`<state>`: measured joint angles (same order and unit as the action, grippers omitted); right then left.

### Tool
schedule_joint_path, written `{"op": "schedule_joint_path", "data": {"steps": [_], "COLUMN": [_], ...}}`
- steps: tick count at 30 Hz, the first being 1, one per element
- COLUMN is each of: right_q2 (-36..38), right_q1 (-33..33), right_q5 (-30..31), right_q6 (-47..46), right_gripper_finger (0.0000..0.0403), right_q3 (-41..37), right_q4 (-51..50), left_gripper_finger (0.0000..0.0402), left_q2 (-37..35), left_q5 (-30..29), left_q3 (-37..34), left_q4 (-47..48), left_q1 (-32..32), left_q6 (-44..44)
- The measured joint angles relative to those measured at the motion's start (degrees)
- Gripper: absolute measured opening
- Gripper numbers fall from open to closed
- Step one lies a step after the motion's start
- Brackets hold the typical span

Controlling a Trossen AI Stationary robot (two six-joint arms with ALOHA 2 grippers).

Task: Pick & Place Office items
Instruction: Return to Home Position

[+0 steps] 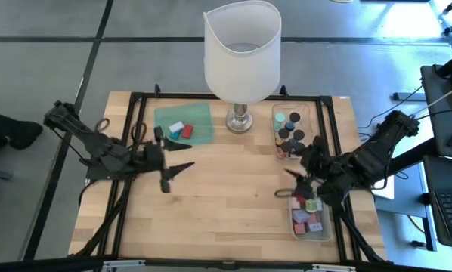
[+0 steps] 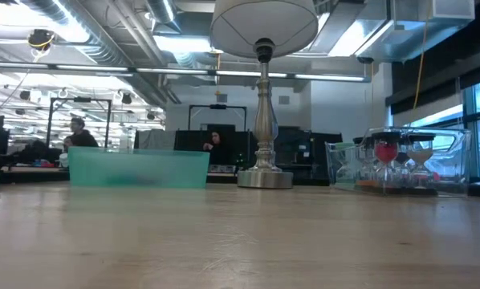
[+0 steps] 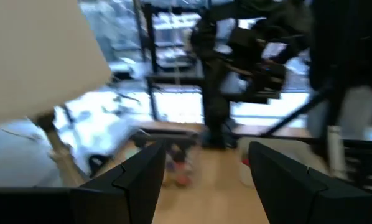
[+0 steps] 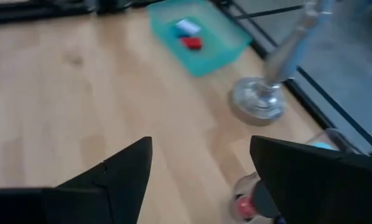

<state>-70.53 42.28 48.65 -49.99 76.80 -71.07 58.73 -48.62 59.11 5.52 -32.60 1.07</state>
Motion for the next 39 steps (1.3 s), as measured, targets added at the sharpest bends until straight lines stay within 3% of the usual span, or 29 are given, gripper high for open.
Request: {"op": "schedule_joint_path", "data": {"steps": [5,9,14,23,30,33,39], "right_q2": [6.87,12.11,17.09,21.67,22.41,22.83,24.31], "right_q1": [-3.55,-6.07,-8.78,-13.98,-17.08,-18.2,-19.79], "right_q5": [1.52,1.88,6.57,7.48,12.03,15.03,15.44], "right_q6": [-3.2,-4.85,-2.85,-8.23,-15.31,-20.66,-25.13], "right_gripper_finger": [0.0274,0.0274,0.0274,0.0274,0.0274,0.0274,0.0274], "right_q3": [-6.97,-13.44,-21.38,-34.74,-42.76,-45.21,-48.75], "right_q4": [2.44,9.03,19.76,28.59,31.23,31.26,31.29], "left_gripper_finger": [0.0226,0.0226,0.0226,0.0226,0.0226,0.0226,0.0226], "left_q2": [-6.87,-11.26,-17.77,-29.63,-36.89,-40.47,-48.46], "left_q5": [7.15,10.12,16.31,22.59,21.66,20.11,20.56], "left_q3": [0.0,-0.02,-0.04,-0.14,-6.9,-12.19,-23.81], "left_q4": [10.01,13.27,19.38,27.93,26.96,23.19,12.4], "left_q1": [2.32,5.38,11.25,18.66,20.29,20.61,20.74], "left_q6": [5.2,0.99,-0.76,-1.28,-1.15,0.98,2.2]}}
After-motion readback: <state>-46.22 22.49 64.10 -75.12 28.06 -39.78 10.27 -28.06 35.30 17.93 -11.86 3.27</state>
